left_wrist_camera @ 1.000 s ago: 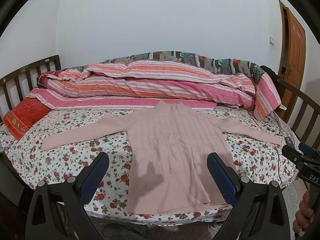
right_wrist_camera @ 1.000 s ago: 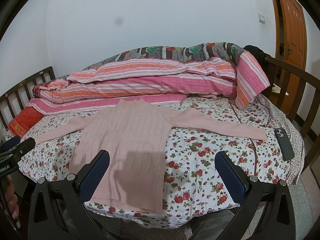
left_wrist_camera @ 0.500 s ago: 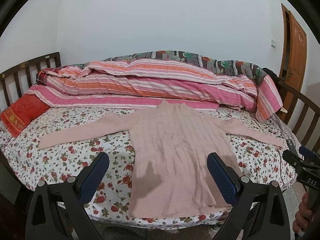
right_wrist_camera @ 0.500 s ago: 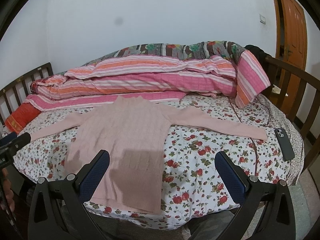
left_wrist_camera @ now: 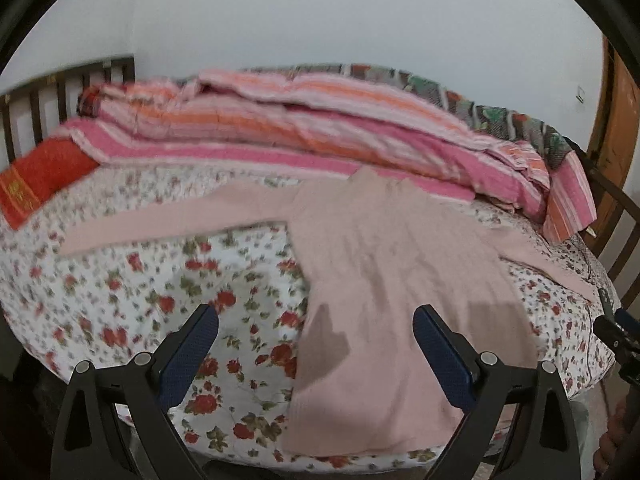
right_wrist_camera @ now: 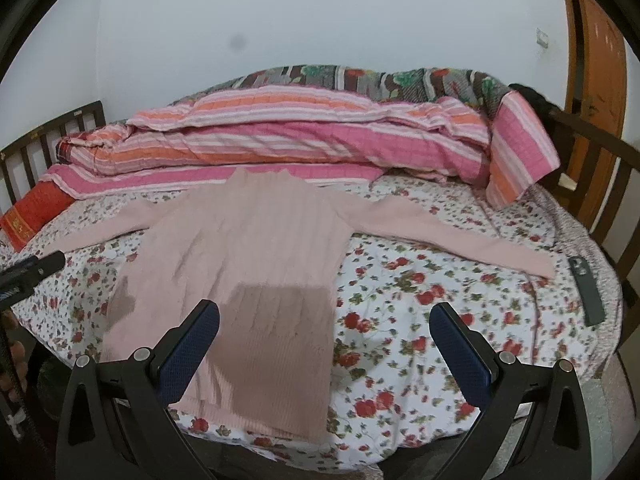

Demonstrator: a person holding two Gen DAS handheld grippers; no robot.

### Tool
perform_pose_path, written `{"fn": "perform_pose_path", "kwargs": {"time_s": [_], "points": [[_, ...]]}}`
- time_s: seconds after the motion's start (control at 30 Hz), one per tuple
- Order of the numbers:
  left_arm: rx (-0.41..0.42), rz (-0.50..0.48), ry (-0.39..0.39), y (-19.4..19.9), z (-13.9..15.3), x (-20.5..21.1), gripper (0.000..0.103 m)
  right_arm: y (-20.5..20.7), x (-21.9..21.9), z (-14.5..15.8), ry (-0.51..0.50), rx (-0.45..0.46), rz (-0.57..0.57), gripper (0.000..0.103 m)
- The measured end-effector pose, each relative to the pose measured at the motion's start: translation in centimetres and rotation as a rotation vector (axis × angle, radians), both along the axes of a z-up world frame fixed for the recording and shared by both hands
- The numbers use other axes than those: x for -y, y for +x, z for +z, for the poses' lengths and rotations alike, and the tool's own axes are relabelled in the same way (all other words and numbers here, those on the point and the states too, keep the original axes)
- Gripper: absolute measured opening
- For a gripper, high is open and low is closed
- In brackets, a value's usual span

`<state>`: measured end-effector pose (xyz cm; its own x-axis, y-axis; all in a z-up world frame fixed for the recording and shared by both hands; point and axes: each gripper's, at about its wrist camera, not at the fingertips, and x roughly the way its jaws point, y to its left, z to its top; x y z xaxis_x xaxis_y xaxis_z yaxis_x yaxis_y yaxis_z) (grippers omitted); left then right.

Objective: Fold small clothes
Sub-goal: 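Grasp the sleeve cuff with the left tool while the right tool grasps the other cuff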

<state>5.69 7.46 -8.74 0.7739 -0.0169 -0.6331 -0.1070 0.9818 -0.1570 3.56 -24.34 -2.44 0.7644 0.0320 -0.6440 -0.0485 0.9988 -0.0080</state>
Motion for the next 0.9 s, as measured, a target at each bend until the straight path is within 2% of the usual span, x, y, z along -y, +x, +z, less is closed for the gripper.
{"fn": "perform_pose_path", "kwargs": {"time_s": [0.17, 0.3, 0.4, 0.5, 0.63, 0.7, 0.8, 0.9], "points": [[-0.055, 0.046, -0.05, 2.1, -3.6, -3.8, 0.098, 3.1, -0.1, -2.9, 0.007, -0.044, 0.033, 0.103], [-0.085, 0.117, -0.08, 3.6, -5.8, -8.3, 0.098, 6.1, 0.3, -5.2, -0.009, -0.075, 0.009, 0.103], [-0.071, 0.199, -0.154, 4.4, -6.9, -12.6, 0.098, 8.5, 0.8, -6.6, 0.002, -0.091, -0.01, 0.103], [-0.065, 0.28, -0.209, 5.5, -7.6, -17.0, 0.095, 10.2, 1.1, -7.1, -0.003, -0.04, -0.051, 0.103], [-0.014, 0.413, -0.264, 6.3, -8.0, -23.0, 0.091, 12.6, 1.4, -7.3, 0.02, -0.011, -0.073, 0.103], [-0.001, 0.468, -0.299, 6.6, -8.4, -25.6, 0.087, 13.7, 1.3, -7.3, -0.003, 0.009, -0.093, 0.103], [0.018, 0.489, -0.393, 7.3, -9.3, -29.0, 0.087, 15.3, 0.9, -7.3, -0.055, 0.027, -0.079, 0.103], [0.045, 0.526, -0.451, 7.7, -9.9, -31.1, 0.081, 17.1, 0.9, -7.3, -0.036, 0.002, -0.055, 0.103]]}}
